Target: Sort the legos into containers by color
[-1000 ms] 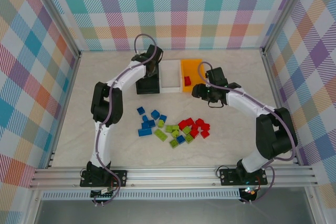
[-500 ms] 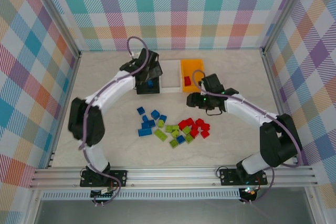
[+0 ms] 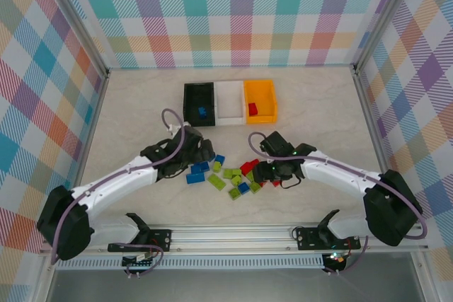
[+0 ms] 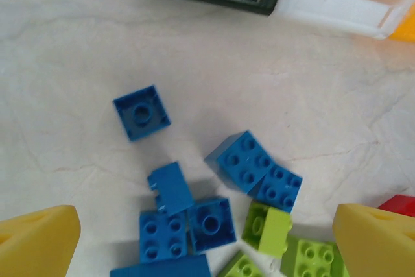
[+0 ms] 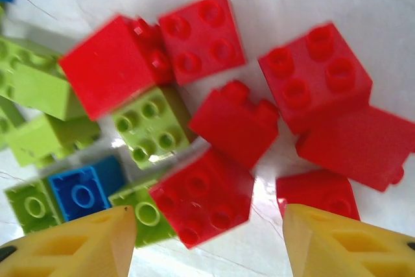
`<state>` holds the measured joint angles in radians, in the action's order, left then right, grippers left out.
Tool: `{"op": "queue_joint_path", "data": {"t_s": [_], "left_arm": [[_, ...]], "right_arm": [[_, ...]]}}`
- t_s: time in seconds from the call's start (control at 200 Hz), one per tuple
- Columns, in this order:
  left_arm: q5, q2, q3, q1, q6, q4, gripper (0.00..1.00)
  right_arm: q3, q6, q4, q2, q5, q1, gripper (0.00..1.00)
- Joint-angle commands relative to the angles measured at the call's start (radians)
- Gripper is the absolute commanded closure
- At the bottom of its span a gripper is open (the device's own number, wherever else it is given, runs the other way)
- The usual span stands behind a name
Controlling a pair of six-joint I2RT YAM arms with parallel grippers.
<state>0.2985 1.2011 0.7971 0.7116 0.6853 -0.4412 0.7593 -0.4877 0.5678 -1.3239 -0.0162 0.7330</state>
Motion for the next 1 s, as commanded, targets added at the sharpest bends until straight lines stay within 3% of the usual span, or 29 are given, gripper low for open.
{"op": "queue_joint_path", "data": {"t_s": [0.0,0.64,0.995], "left_arm": [[-0.014,-0.056,-0.042,0.010,0.048,0.029,0.00],[0.013,-0.049,-0.056,0.011,0.051,0.000,0.00],[0.016,-0.044,-0.047,0.010,0.052,-0.014,0.00]], "right_arm": [[-0.030,-0.013,0.003,0.004,-0.010,0.012,0.40],[0.049,0.058,-0.025,-0.143,-0.099,0.060,0.40],[0.049,0.064,-0.032,-0.148,-0.090,0.061,0.55]]}}
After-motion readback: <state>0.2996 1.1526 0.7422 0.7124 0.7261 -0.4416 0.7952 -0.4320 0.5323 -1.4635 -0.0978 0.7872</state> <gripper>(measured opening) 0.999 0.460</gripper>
